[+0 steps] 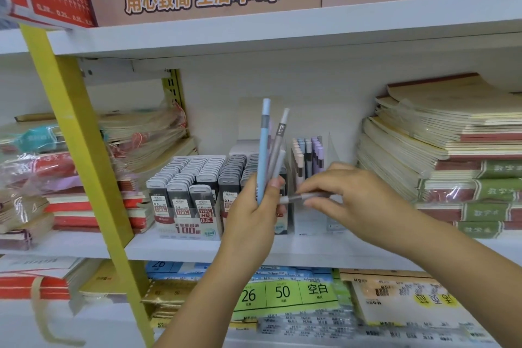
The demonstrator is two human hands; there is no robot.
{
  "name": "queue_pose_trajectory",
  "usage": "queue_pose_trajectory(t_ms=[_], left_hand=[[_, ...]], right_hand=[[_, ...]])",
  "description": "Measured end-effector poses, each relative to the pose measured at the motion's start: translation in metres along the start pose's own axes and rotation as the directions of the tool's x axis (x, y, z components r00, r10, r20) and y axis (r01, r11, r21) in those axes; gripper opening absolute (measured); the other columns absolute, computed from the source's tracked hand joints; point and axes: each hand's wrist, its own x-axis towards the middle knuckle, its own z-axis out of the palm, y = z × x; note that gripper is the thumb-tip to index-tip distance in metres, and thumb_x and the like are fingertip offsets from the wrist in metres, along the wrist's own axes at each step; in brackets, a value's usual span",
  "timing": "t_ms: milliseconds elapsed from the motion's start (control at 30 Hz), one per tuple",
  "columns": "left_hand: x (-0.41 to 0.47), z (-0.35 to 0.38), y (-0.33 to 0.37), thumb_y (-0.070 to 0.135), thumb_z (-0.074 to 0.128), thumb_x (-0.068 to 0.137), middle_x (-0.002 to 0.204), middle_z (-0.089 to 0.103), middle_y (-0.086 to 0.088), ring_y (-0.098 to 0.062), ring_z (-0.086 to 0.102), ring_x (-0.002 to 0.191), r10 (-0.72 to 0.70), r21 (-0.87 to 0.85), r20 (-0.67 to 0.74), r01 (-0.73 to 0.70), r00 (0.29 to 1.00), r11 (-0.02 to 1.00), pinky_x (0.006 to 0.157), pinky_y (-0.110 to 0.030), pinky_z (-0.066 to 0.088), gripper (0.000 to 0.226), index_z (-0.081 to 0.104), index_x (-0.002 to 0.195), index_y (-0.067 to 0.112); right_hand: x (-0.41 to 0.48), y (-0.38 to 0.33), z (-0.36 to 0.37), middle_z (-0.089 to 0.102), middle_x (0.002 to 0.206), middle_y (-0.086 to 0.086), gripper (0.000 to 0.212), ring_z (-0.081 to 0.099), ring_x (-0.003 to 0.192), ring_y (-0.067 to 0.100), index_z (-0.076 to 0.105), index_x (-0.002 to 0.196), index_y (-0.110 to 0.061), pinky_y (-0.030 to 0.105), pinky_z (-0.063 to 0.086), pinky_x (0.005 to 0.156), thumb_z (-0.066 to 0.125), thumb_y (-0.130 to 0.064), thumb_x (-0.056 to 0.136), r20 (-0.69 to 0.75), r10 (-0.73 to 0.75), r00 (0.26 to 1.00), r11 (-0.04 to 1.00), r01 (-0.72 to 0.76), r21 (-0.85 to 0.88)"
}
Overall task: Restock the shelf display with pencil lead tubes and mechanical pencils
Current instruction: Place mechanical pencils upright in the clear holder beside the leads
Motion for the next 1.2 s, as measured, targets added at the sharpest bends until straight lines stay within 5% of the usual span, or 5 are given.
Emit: queue_pose_trajectory(t_ms=[233, 333, 567, 900, 1200], left_hand=[[0.0, 0.002, -0.014, 0.036, 0.047, 0.104, 0.068, 0.059, 0.007, -0.004, 0.039, 0.045, -0.1, -0.053, 0.031, 0.102, 0.994, 0.993, 0.045, -0.017, 0.032, 0.02, 0.064, 0.097, 0.026], [0.001, 0.007, -0.018, 0.036, 0.047, 0.104, 0.069, 0.059, 0.007, -0.003, 0.039, 0.046, -0.105, -0.052, 0.046, 0.108, 0.993, 0.993, 0.046, -0.017, 0.033, 0.019, 0.063, 0.096, 0.029], [0.003, 0.007, -0.024, 0.036, 0.046, 0.104, 0.07, 0.059, 0.007, -0.002, 0.04, 0.047, -0.109, -0.052, 0.06, 0.112, 0.992, 0.992, 0.05, -0.02, 0.033, 0.02, 0.064, 0.1, 0.029], [0.002, 0.003, -0.028, 0.038, 0.047, 0.102, 0.067, 0.058, 0.009, 0.0, 0.04, 0.047, -0.092, -0.073, 0.067, 0.097, 0.993, 0.993, 0.044, -0.014, 0.036, 0.023, 0.063, 0.097, 0.022], [0.001, 0.004, -0.03, 0.036, 0.047, 0.104, 0.067, 0.057, 0.009, -0.001, 0.04, 0.046, -0.113, -0.095, 0.076, 0.12, 0.991, 0.988, 0.044, -0.012, 0.034, 0.021, 0.065, 0.098, 0.025]], right_hand=[[0.015, 0.039, -0.033, 0.062, 0.093, -0.002, 0.02, 0.06, 0.084, 0.007, 0.064, 0.099, -0.03, 0.014, 0.046, 0.079, 0.067, -0.013, 0.089, -0.372, 0.258, 0.892, 0.931, -0.125, 0.344], [0.027, 0.05, -0.024, 0.068, 0.099, 0.001, 0.017, 0.068, 0.089, 0.017, 0.059, 0.099, -0.025, 0.031, 0.054, 0.081, 0.066, -0.013, 0.09, -0.343, 0.316, 0.885, 0.912, -0.183, 0.368], [0.038, 0.072, 0.007, 0.06, 0.086, -0.012, 0.059, 0.059, 0.083, -0.002, 0.041, 0.135, -0.039, 0.01, 0.046, 0.073, 0.067, -0.012, 0.089, -0.312, 0.291, 0.904, 0.943, -0.216, 0.251], [0.046, 0.084, 0.025, 0.064, 0.088, -0.007, 0.027, 0.061, 0.094, 0.015, 0.062, 0.116, -0.025, 0.03, 0.043, 0.075, 0.064, -0.016, 0.09, -0.339, 0.222, 0.914, 0.974, -0.195, 0.112], [0.047, 0.093, 0.027, 0.064, 0.09, -0.001, 0.031, 0.039, 0.095, 0.002, 0.065, 0.121, -0.024, 0.012, 0.027, 0.071, 0.065, -0.017, 0.09, -0.338, 0.215, 0.916, 0.976, -0.21, 0.05]])
